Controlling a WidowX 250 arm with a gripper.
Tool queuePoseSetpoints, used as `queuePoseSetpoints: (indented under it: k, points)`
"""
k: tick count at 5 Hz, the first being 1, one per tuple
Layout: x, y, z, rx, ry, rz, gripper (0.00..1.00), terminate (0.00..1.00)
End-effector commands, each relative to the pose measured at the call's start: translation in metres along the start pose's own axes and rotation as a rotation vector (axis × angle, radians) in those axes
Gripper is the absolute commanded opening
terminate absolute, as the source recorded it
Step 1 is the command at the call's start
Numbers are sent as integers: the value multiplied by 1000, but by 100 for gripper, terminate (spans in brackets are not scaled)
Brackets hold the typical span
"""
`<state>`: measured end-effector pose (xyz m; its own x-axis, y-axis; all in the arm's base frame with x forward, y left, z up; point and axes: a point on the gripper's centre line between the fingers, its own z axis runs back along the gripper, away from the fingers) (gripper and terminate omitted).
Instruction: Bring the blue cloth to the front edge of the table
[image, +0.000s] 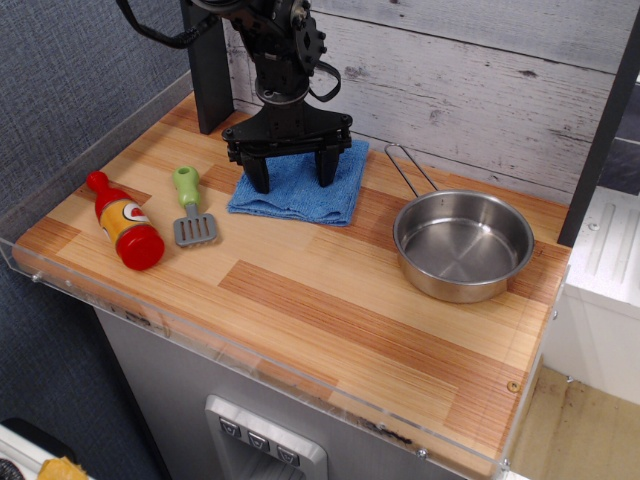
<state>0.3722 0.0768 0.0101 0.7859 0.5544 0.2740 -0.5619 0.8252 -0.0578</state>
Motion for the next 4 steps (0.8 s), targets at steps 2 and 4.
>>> queuePoseSetpoints:
  k: [2, 4]
  points:
    - [-53, -9, 21, -13, 43, -45, 100, 0]
    - [-91, -34, 33, -46, 45, -166, 100, 0]
